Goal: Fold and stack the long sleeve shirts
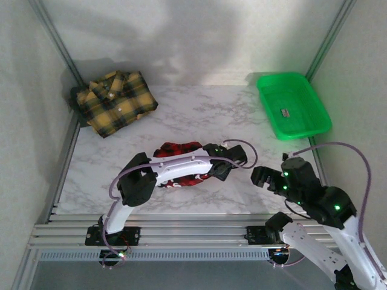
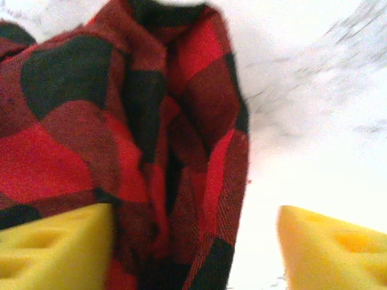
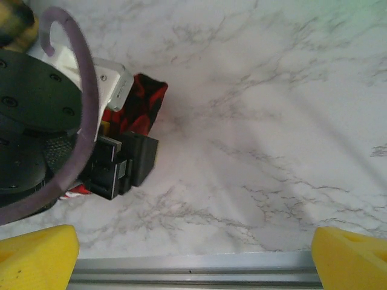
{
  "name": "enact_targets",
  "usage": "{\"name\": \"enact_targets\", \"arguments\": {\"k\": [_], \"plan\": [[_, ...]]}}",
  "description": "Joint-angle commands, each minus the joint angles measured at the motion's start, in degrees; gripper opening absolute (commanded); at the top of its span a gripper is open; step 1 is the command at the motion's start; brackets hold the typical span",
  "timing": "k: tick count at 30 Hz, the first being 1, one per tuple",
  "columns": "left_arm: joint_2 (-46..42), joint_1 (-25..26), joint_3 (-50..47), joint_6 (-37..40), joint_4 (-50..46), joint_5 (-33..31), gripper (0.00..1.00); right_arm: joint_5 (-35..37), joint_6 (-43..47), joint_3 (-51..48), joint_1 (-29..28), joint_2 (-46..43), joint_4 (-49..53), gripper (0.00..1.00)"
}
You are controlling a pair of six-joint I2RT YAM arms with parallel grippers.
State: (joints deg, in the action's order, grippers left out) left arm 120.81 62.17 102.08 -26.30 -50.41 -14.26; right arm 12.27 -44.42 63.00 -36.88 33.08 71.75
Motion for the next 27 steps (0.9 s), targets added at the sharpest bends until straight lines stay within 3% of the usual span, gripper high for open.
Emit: {"name": "enact_targets", "arguments": {"k": [1,4,7,11,15,19,23,27], "plan": [[-7.08,-0.66,3.38,-4.60,1.86,1.04,0.86,4.86,-3.71,3.39,0.41,0.36,6.07,0.99],[-15.81,-3.94,1.68,-9.33,2.60,1.42,0.93,5.93,-6.09,4.61,0.41,0.27,6.06,0.99],[-29.13,-11.82,-7.02,-14.70,6.41,4.14,0.99,4.93,-6.37,4.27,0.41,1.47,3.09,0.99],[-48.15,-29.23,-27.27,-17.89,13.88,17.34,1.00,-4.66,-0.24,1.53,0.71,9.72,-5.75,0.99],[-57.30,-46.77,-47.85,-16.41,20.42,34.48,1.00,-15.66,7.70,2.22,1.09,28.85,-14.97,0.93],[-57.40,-54.17,-60.47,-18.73,34.45,43.58,1.00,-19.70,9.31,5.64,1.17,43.69,-23.48,0.92],[-51.33,-55.49,-63.75,-20.84,45.53,46.05,0.99,-20.83,10.95,12.81,1.33,57.34,-25.60,0.90],[-43.88,-55.76,-64.12,-20.75,48.71,46.65,0.98,-21.09,12.06,18.25,1.38,65.48,-25.69,0.88]]}}
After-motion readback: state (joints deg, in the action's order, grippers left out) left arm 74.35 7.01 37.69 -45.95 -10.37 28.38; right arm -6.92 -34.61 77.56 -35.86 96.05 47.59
